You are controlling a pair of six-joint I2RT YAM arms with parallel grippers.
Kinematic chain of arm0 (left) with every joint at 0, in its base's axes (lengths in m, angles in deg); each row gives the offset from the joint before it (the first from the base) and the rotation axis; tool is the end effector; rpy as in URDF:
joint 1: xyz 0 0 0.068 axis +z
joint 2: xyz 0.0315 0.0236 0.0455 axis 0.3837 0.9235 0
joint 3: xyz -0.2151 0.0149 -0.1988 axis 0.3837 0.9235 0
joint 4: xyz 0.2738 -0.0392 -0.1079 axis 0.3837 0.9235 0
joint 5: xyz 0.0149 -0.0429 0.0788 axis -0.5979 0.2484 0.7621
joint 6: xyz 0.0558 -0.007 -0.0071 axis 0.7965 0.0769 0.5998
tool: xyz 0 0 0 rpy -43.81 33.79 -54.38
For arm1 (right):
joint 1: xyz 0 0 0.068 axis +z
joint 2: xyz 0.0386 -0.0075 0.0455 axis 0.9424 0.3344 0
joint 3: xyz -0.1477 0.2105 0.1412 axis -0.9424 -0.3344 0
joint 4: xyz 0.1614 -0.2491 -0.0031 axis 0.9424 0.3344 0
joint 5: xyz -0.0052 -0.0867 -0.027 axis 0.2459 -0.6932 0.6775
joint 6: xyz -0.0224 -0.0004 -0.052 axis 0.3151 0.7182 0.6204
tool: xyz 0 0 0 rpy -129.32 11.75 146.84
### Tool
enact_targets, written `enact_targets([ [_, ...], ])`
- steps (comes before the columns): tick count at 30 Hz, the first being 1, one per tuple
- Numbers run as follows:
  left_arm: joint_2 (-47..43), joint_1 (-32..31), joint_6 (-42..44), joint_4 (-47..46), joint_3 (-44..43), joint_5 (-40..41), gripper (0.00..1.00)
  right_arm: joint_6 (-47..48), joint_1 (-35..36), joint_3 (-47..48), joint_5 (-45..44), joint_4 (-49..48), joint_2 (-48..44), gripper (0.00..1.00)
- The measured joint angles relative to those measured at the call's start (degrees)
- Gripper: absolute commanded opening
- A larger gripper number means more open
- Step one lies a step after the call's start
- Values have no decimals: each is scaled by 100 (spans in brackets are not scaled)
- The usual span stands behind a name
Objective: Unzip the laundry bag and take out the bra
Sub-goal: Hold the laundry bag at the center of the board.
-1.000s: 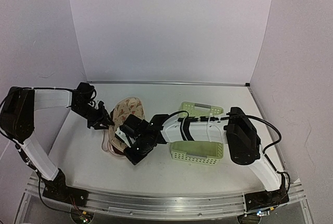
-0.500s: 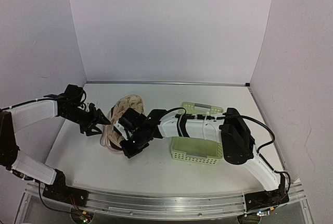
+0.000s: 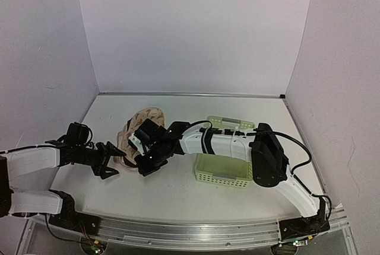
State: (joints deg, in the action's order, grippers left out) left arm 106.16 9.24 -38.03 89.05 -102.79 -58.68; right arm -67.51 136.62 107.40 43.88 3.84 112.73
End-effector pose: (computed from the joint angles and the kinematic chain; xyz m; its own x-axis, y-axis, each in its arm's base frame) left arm 0.2010 -0.0718 0.1581 -0.8046 -0.5651 0.1826 -0.4846 0.4472 -0.7518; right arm 0.2335 0.5478 0.1635 -0.6755 -0.5882 -0.4447 -0.7364 0.5692 0.3657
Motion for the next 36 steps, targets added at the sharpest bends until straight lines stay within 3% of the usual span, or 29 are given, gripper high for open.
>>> enact_targets([
  [10,616,-520,-761,-1386,149,81,85,-11,-2,0,48,-2,0,0],
  [18,1088,-872,-1029,-1821,149,299,77,-22,-2,-17,90,-9,0,0],
  [26,1220,-876,-1058,-1985,153,531,53,-26,-2,-153,127,-31,0,0],
  [32,1290,-876,-1027,-2004,153,575,20,-55,-2,-308,127,-83,-2,0],
  [34,1325,-881,-1014,-2035,153,577,5,-66,-2,-374,127,-127,-2,0],
  [36,1335,-883,-1008,-2044,153,575,0,-74,-2,-435,127,-175,-15,0],
])
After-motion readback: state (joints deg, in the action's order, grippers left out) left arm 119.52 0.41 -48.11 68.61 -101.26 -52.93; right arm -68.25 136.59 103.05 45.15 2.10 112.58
